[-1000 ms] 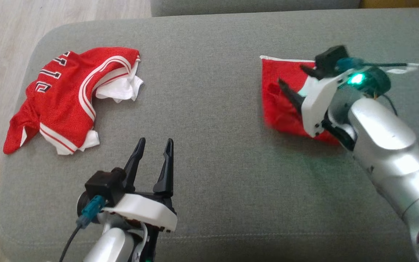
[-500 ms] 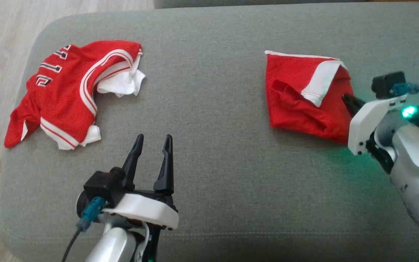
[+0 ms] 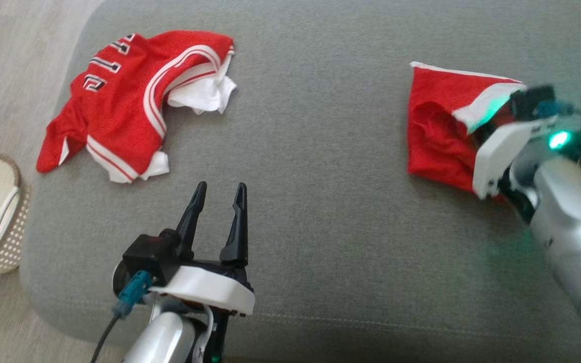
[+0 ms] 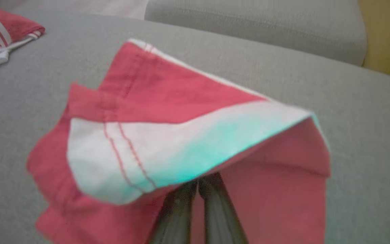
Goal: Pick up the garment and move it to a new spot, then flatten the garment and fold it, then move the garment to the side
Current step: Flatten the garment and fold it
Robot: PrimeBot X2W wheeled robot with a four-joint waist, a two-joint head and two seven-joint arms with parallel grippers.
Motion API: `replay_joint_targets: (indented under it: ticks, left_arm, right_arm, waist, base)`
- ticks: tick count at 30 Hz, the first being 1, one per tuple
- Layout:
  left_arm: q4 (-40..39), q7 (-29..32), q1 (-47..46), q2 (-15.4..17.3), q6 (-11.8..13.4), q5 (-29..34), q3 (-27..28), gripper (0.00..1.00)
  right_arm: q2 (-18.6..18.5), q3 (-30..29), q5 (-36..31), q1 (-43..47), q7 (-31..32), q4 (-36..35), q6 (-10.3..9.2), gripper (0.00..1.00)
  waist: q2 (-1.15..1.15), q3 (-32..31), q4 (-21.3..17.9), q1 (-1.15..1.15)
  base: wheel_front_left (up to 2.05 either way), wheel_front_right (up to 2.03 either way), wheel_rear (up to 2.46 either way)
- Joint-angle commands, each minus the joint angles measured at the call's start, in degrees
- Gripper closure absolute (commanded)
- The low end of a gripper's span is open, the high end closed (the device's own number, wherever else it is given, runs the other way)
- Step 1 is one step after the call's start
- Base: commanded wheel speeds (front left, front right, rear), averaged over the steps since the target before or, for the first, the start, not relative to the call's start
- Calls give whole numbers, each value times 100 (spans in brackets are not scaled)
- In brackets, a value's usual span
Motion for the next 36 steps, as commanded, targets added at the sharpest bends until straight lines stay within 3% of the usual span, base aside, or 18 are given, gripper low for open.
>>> replay_joint_targets:
  ticks: [1,11,20,35,36]
  left_arm:
    - [-171,-68,-236,-14,-15,84,169,0]
    - [-130,-74,-407,-163,-81,172,123,0]
    - [-49,-75,-346,-249,-129,227,252,0]
    - [136,-75,-133,-243,-217,290,316,0]
    - [141,-75,-102,-229,-209,286,328,0]
  right_arm:
    - [-10,8,-63,-286,-96,-111,-2,100]
    - [-222,-89,-450,-1254,-803,-65,-2,100]
    - [-196,17,-427,-619,-940,-22,-2,100]
    - [660,944,112,772,-712,-713,-2,100]
    - [669,963,156,838,-731,-781,-2,69]
  waist:
    - [0,58,66,0]
    - [0,441,269,0]
    - [0,272,133,0]
    - [0,-264,35,0]
    - [0,-320,15,0]
  base:
    - [0,0,0]
    - [0,0,0]
    - [0,0,0]
    - [0,0,0]
    - [0,0,0]
